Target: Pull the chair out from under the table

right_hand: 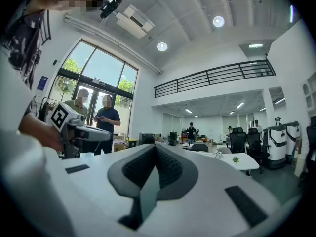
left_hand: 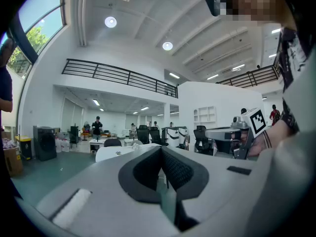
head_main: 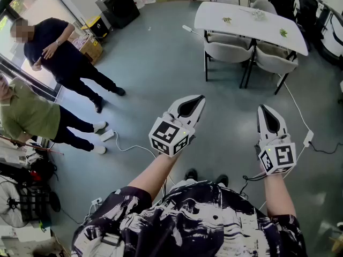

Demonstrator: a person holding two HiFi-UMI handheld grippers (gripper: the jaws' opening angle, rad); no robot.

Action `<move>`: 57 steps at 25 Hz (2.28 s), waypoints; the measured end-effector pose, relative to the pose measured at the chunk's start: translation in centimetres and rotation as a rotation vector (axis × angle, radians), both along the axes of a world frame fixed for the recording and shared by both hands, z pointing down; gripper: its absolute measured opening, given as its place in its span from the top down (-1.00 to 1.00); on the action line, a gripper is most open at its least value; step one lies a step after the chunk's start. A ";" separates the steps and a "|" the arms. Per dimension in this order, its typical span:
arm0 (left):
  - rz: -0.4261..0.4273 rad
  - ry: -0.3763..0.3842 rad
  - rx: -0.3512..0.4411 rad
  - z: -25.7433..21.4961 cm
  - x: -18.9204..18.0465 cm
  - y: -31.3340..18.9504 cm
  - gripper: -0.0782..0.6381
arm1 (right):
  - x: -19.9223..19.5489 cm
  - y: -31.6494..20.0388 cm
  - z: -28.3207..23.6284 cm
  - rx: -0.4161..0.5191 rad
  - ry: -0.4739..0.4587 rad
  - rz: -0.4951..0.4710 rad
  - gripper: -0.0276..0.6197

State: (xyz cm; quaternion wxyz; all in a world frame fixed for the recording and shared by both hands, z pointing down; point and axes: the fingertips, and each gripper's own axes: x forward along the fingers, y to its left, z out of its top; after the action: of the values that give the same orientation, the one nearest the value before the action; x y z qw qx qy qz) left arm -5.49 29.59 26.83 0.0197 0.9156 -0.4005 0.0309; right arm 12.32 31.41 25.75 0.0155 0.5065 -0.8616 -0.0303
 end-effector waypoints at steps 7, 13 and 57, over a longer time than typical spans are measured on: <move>-0.004 0.001 -0.005 0.6 0.1 -0.2 0.77 | 0.0 -0.2 0.4 0.003 0.007 -0.008 0.91; 0.024 0.010 0.002 0.5 0.1 0.1 0.77 | -0.6 -0.2 0.2 0.021 -0.019 -0.034 0.91; 0.272 0.036 0.146 1.2 -5.1 -14.7 -0.46 | -6.4 -16.6 1.5 0.069 0.013 -0.012 -0.73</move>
State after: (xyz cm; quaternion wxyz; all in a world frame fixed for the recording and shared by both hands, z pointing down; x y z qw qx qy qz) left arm -10.56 14.86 28.02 -0.0441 0.9608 -0.2733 -0.0126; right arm 5.93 14.79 27.23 0.0035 0.5014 -0.8629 -0.0635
